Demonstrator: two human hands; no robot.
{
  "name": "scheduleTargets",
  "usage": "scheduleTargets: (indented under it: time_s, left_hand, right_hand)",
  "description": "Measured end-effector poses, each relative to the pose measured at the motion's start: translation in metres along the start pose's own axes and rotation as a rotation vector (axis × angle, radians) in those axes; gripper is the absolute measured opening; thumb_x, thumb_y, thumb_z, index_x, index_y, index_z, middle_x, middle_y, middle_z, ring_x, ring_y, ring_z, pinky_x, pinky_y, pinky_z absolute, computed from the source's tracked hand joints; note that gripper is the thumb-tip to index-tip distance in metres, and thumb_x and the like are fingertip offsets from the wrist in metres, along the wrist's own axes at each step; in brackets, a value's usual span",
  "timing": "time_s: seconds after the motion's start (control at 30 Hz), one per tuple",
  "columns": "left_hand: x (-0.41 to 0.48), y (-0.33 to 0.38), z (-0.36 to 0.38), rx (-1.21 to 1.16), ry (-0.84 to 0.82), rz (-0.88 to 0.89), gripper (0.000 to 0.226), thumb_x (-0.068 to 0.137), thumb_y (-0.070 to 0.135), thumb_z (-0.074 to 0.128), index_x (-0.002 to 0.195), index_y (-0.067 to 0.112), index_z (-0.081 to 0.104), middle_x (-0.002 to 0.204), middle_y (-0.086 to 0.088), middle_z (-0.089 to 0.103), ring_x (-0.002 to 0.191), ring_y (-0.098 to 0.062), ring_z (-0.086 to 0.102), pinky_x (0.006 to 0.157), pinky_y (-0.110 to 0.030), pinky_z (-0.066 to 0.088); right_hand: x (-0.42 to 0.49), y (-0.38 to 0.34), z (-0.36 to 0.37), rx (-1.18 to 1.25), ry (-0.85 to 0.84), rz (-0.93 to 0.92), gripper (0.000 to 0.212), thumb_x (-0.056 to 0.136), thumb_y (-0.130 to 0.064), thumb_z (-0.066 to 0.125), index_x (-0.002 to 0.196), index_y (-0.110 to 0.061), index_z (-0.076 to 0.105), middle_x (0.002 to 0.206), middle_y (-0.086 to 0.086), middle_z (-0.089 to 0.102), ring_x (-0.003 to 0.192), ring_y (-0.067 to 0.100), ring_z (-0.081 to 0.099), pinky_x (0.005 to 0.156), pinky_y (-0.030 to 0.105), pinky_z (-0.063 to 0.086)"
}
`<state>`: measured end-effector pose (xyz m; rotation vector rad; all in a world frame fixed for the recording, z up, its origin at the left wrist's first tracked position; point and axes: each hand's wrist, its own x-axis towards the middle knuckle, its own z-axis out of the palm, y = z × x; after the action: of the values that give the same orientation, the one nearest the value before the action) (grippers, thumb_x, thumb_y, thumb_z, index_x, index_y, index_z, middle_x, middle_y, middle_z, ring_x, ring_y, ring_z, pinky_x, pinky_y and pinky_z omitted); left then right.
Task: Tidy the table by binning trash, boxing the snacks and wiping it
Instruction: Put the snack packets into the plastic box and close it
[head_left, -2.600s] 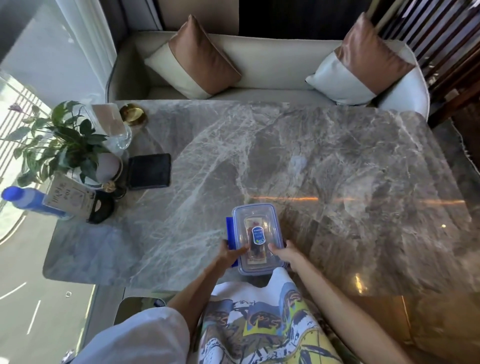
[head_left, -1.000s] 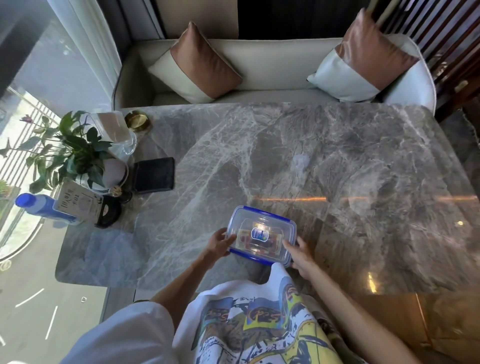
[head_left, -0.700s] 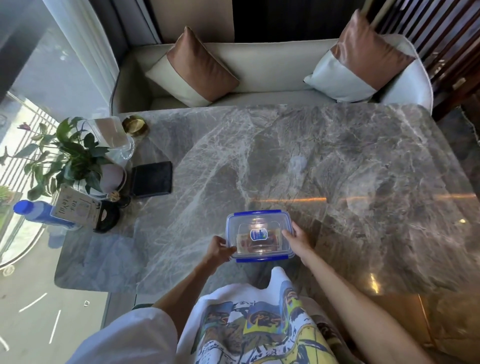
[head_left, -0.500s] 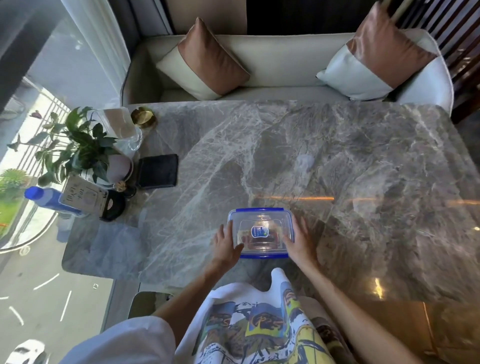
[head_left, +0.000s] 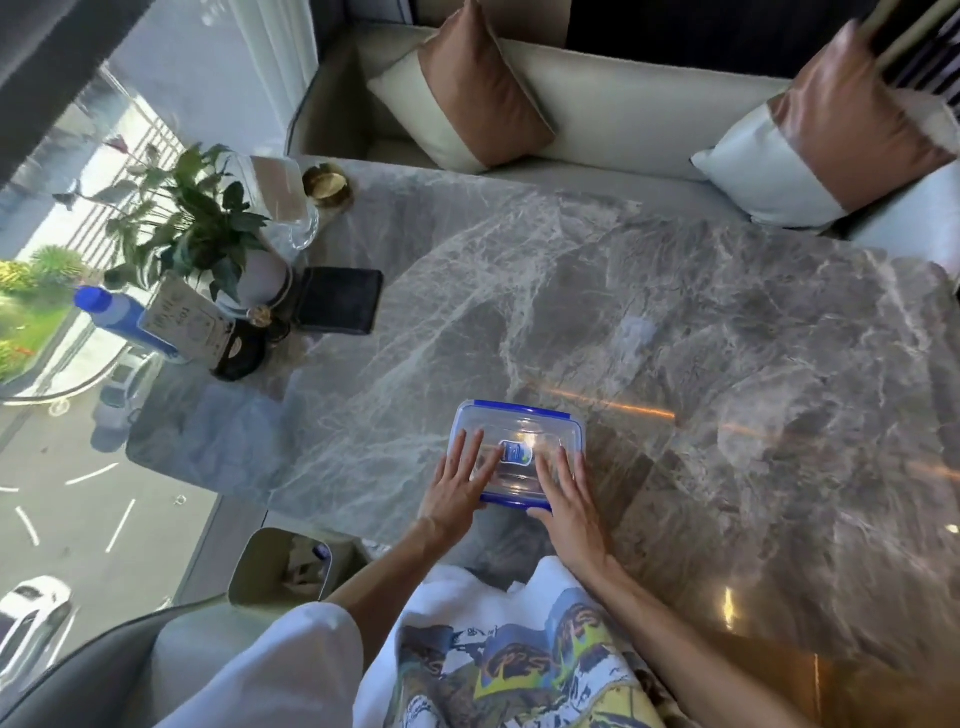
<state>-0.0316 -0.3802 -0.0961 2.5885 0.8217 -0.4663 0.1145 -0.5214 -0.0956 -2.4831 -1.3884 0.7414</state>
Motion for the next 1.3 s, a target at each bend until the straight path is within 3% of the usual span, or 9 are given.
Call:
scheduleTargets:
  time_s: [0.17, 0.3, 0.43, 0.5, 0.6, 0.73, 0.9, 1.07, 1.3]
  left_hand:
    - [-0.025, -0.056, -0.012, -0.064, 0.046, -0.078, 0.090, 0.094, 0.011, 0.053, 0.150, 0.030, -0.014, 0.153, -0.003, -0.031, 0.144, -0.031, -0.026, 0.121, -0.051, 0.006]
    - [-0.061, -0.137, -0.029, -0.105, 0.058, -0.188, 0.094, 0.090, 0.003, 0.054, 0.151, 0.034, -0.011, 0.159, -0.004, -0.023, 0.146, -0.029, -0.023, 0.121, -0.052, 0.008]
    - [-0.102, -0.223, -0.040, -0.137, 0.084, -0.331, 0.098, 0.084, -0.007, 0.053, 0.152, 0.036, -0.004, 0.161, -0.002, -0.018, 0.147, -0.028, -0.021, 0.119, -0.057, 0.011]
    - [-0.120, -0.264, -0.047, -0.145, 0.104, -0.392, 0.097, 0.082, -0.008, 0.053, 0.152, 0.036, 0.001, 0.162, -0.001, -0.015, 0.148, -0.027, -0.018, 0.119, -0.056, 0.011]
    - [-0.145, -0.315, -0.057, -0.128, 0.117, -0.449, 0.093, 0.079, -0.008, 0.051, 0.151, 0.034, 0.009, 0.162, 0.001, -0.011, 0.150, -0.025, -0.012, 0.119, -0.053, 0.014]
    - [-0.162, -0.368, -0.062, -0.123, 0.128, -0.518, 0.088, 0.083, -0.007, 0.048, 0.150, 0.035, 0.011, 0.163, 0.002, -0.009, 0.150, -0.025, -0.012, 0.120, -0.054, 0.010]
    - [-0.168, -0.400, -0.069, -0.121, 0.104, -0.526, 0.093, 0.084, -0.002, 0.052, 0.151, 0.037, 0.002, 0.162, -0.003, -0.010, 0.149, -0.028, -0.014, 0.122, -0.050, -0.002]
    - [-0.164, -0.402, -0.061, -0.207, 0.061, -0.507, 0.098, 0.080, 0.038, 0.063, 0.152, 0.034, -0.004, 0.161, -0.007, -0.017, 0.147, -0.032, -0.020, 0.118, -0.055, -0.012]
    - [-0.163, -0.426, -0.067, -0.251, 0.062, -0.412, 0.093, 0.083, 0.042, 0.062, 0.151, 0.039, -0.003, 0.161, -0.004, -0.018, 0.147, -0.026, -0.022, 0.115, -0.052, -0.018]
  right_hand:
    - [0.024, -0.059, 0.013, -0.017, -0.051, -0.067, 0.084, 0.088, -0.033, 0.063, 0.150, -0.027, 0.007, 0.156, -0.004, -0.006, 0.145, 0.021, -0.017, 0.116, 0.032, 0.004]
    - [0.048, -0.146, 0.043, -0.049, -0.118, -0.132, 0.084, 0.090, -0.034, 0.060, 0.149, -0.029, 0.002, 0.155, -0.002, -0.010, 0.145, 0.022, -0.018, 0.121, 0.039, 0.009]
    - [0.066, -0.245, 0.084, -0.108, -0.104, -0.229, 0.085, 0.083, -0.028, 0.070, 0.150, -0.015, 0.019, 0.156, 0.011, 0.006, 0.146, 0.036, -0.002, 0.120, 0.046, 0.015]
    - [0.073, -0.289, 0.102, -0.144, -0.152, -0.271, 0.081, 0.089, -0.024, 0.063, 0.151, -0.014, 0.012, 0.157, 0.012, -0.002, 0.145, 0.035, -0.012, 0.121, 0.047, 0.012]
    - [0.080, -0.347, 0.125, -0.145, -0.201, -0.291, 0.078, 0.093, -0.012, 0.053, 0.153, -0.017, 0.004, 0.160, 0.012, -0.008, 0.146, 0.035, -0.017, 0.121, 0.044, 0.018]
    - [0.089, -0.405, 0.143, -0.157, -0.231, -0.337, 0.075, 0.095, -0.009, 0.048, 0.153, -0.019, 0.002, 0.160, 0.012, -0.011, 0.146, 0.035, -0.019, 0.122, 0.045, 0.008]
    - [0.106, -0.435, 0.133, -0.251, -0.204, -0.410, 0.072, 0.095, -0.020, 0.052, 0.153, -0.021, 0.009, 0.162, 0.009, -0.002, 0.149, 0.031, -0.006, 0.121, 0.039, 0.012]
    - [0.120, -0.422, 0.125, -0.368, -0.250, -0.450, 0.075, 0.095, -0.040, 0.048, 0.152, -0.032, 0.001, 0.160, 0.004, -0.013, 0.148, 0.027, -0.013, 0.121, 0.045, 0.014]
    - [0.118, -0.437, 0.131, -0.400, -0.262, -0.386, 0.073, 0.094, -0.043, 0.050, 0.152, -0.031, 0.006, 0.162, 0.008, -0.001, 0.148, 0.033, -0.005, 0.118, 0.047, 0.024]
